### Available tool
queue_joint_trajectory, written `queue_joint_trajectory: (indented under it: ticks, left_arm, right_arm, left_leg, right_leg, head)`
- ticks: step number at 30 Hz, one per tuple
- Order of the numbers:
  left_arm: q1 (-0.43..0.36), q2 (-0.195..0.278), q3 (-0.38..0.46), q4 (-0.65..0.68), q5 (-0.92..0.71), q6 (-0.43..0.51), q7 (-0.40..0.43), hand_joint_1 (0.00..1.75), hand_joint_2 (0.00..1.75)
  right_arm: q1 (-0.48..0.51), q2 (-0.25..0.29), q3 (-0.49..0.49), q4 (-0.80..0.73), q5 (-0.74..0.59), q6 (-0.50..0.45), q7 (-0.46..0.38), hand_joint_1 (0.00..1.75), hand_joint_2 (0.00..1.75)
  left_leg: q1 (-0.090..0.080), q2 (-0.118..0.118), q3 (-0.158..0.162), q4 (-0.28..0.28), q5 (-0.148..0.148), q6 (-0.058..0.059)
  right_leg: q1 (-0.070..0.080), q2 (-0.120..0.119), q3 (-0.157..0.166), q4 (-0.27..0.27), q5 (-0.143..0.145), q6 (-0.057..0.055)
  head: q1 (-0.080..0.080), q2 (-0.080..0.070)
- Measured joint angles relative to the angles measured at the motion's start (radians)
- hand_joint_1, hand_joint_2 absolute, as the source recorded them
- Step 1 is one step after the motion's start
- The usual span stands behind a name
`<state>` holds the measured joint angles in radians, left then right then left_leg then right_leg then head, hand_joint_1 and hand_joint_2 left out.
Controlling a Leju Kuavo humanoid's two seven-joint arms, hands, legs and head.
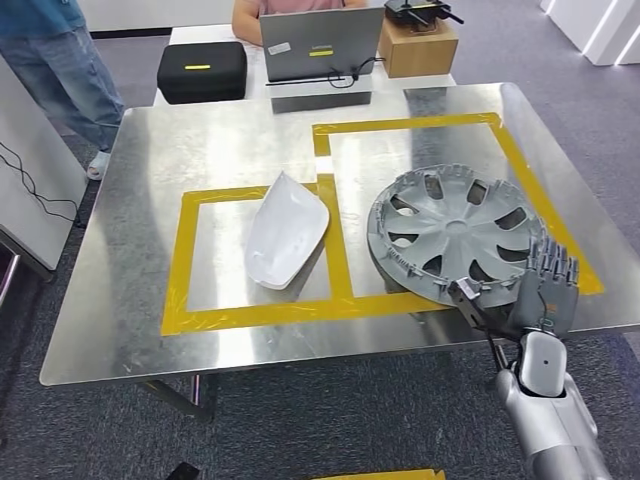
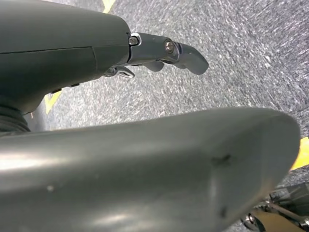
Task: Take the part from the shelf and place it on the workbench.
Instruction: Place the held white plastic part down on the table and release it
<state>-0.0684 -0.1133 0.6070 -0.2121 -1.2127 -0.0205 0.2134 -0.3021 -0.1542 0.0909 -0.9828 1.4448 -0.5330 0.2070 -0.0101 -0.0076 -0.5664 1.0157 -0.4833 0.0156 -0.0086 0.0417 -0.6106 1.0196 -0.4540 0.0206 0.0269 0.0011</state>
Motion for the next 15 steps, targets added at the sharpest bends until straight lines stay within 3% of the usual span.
queue_joint_trajectory:
  ticks: [4,10,15]
  left_arm:
    - [0.001,0.004,-0.009,0.000,-0.011,0.012,-0.006,0.00,0.00]
    - [0.007,0.013,-0.014,0.000,-0.015,0.014,-0.016,0.00,0.00]
    - [0.012,0.018,-0.014,0.000,-0.015,0.015,-0.023,0.00,0.00]
  right_arm:
    - [-0.041,-0.038,0.007,0.024,-0.047,0.093,-0.013,0.00,0.00]
    - [-0.124,-0.101,0.017,0.053,-0.233,0.264,-0.068,0.00,0.00]
    - [-0.158,-0.132,0.024,0.041,-0.347,0.297,-0.096,0.00,0.00]
  left_leg:
    - [0.000,0.000,0.000,0.000,0.000,0.000]
    - [-0.001,0.000,-0.001,0.000,0.002,0.002]
    - [-0.001,0.000,-0.001,0.000,0.002,0.002]
  right_leg:
    - [0.000,0.000,0.000,0.000,0.000,0.000]
    - [-0.001,0.000,-0.001,0.000,0.002,0.002]
    - [-0.001,0.000,-0.001,0.000,0.003,0.002]
  head:
    - [0.000,0.000]
    - [0.000,0.000]
    - [0.000,0.000]
